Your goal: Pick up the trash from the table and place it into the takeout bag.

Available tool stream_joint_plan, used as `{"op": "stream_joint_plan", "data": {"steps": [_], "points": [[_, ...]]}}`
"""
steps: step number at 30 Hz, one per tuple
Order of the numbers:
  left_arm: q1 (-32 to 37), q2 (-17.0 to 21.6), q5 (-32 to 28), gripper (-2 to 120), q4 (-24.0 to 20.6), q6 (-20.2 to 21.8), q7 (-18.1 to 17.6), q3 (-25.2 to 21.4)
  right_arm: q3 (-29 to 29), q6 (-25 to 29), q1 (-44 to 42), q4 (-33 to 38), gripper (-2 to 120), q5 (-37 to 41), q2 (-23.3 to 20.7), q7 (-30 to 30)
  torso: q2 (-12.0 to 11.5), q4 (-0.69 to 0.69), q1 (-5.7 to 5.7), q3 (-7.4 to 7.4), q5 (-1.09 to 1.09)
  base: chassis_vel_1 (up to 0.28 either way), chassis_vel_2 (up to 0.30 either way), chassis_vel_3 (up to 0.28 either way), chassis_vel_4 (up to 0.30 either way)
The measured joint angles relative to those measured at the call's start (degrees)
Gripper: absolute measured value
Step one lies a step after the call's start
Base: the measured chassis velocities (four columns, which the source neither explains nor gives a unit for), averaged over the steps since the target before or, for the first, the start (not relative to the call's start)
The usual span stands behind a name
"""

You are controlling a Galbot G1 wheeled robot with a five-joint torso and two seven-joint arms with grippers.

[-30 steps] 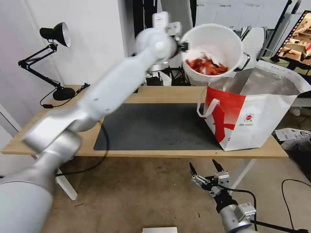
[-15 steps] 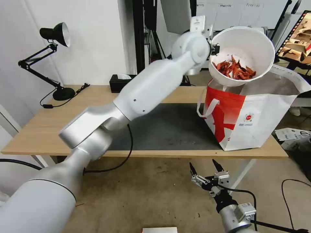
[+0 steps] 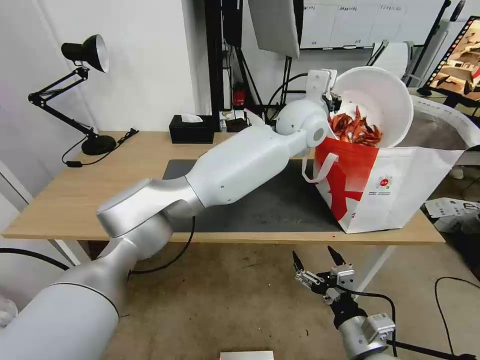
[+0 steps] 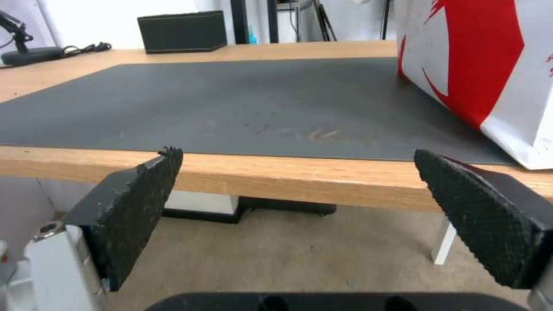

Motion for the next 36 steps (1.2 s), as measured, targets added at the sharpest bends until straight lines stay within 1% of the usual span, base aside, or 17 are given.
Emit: {"op": "stream_joint_plan", "data": {"steps": [6,16,18,19,20,22,24,27,28,29,30,31,32,33,34,35,36], "points": [[0.0,0.0,-3.9,0,-0.8,2.3,0.9,0.8,0.0,0.0,0.0,0.0,100,0.0,0.0,0.0,0.0,0.0,0.0,0.0,0.0,0.0,0.0,0.0,0.0],[1.2,0.1,-4.4,0,0.0,3.1,1.9,2.0,0.0,0.0,0.0,0.0,100,0.0,0.0,0.0,0.0,0.0,0.0,0.0,0.0,0.0,0.0,0.0,0.0],[1.2,0.1,-4.5,5,0.0,3.5,2.8,2.3,0.0,0.0,0.0,0.0,100,0.0,0.0,0.0,0.0,0.0,0.0,0.0,0.0,0.0,0.0,0.0,0.0],[1.2,0.1,-4.6,13,0.1,3.8,3.1,2.7,0.0,0.0,0.0,0.0,100,0.0,0.0,0.0,0.0,0.0,0.0,0.0,0.0,0.0,0.0,0.0,0.0],[1.2,0.1,-4.6,13,0.1,3.8,3.1,2.7,0.0,0.0,0.0,0.0,100,0.0,0.0,0.0,0.0,0.0,0.0,0.0,0.0,0.0,0.0,0.0,0.0],[1.4,0.1,-4.9,23,0.0,3.9,3.2,3.1,0.0,0.0,0.0,0.0,100,0.0,0.0,0.0,0.0,0.0,0.0,0.0,0.0,0.0,0.0,0.0,0.0],[1.5,0.1,-5.3,27,-0.2,4.1,3.2,3.2,0.0,0.0,0.0,0.0,100,0.0,0.0,0.0,0.0,0.0,0.0,0.0,0.0,0.0,0.0,0.0,0.0],[2.0,0.1,-6.2,41,-0.9,4.3,2.4,3.1,0.0,0.0,0.0,0.0,100,0.0,0.0,0.0,0.0,-0.01,0.0,0.0,0.0,0.0,0.0,0.0,0.0],[2.0,0.1,-6.2,41,-0.9,4.3,2.4,3.1,0.0,0.0,0.0,0.0,100,0.0,0.0,0.0,0.0,-0.01,0.0,0.0,0.0,0.0,0.0,0.0,0.0],[2.2,0.2,-6.3,47,-1.2,4.4,1.6,2.7,0.0,0.0,0.0,0.0,100,0.0,0.0,0.0,0.0,-0.01,0.0,0.0,0.0,0.0,0.0,0.0,0.0],[2.2,0.2,-6.3,49,-1.4,4.4,1.4,2.5,0.0,0.0,0.0,0.0,100,0.0,0.0,0.0,0.0,-0.01,0.0,0.0,0.0,0.0,0.0,0.0,0.0],[2.4,0.8,-6.4,56,-2.5,4.4,0.7,1.9,0.0,0.0,0.0,0.0,100,0.0,0.0,0.0,0.0,-0.01,0.0,0.0,0.0,0.0,0.0,0.0,0.0],[2.4,0.8,-6.4,56,-2.5,4.4,0.7,1.9,0.0,0.0,0.0,0.0,100,0.0,0.0,0.0,0.0,-0.01,0.0,0.0,0.0,0.0,0.0,0.0,0.0],[2.5,1.6,-6.4,62,-3.7,4.4,0.3,1.7,0.0,0.0,0.0,0.0,100,0.0,0.0,0.0,0.0,-0.01,0.0,0.0,0.0,0.0,0.0,0.0,0.0],[2.5,2.1,-6.4,64,-4.5,4.4,0.2,1.6,0.0,0.0,0.0,0.0,100,0.0,0.0,0.0,0.0,-0.01,0.0,0.0,0.0,0.0,0.0,0.0,0.0],[2.6,3.9,-6.4,71,-7.0,4.3,-0.2,1.3,0.0,0.0,0.0,0.0,100,0.0,0.0,0.0,0.0,-0.02,0.0,0.0,-0.01,0.0,0.0,0.0,0.0],[2.6,3.9,-6.4,71,-7.0,4.3,-0.2,1.3,0.0,0.0,0.0,0.0,100,0.0,0.0,0.0,0.0,-0.02,0.0,0.0,-0.01,0.0,0.0,0.0,0.0]]}}
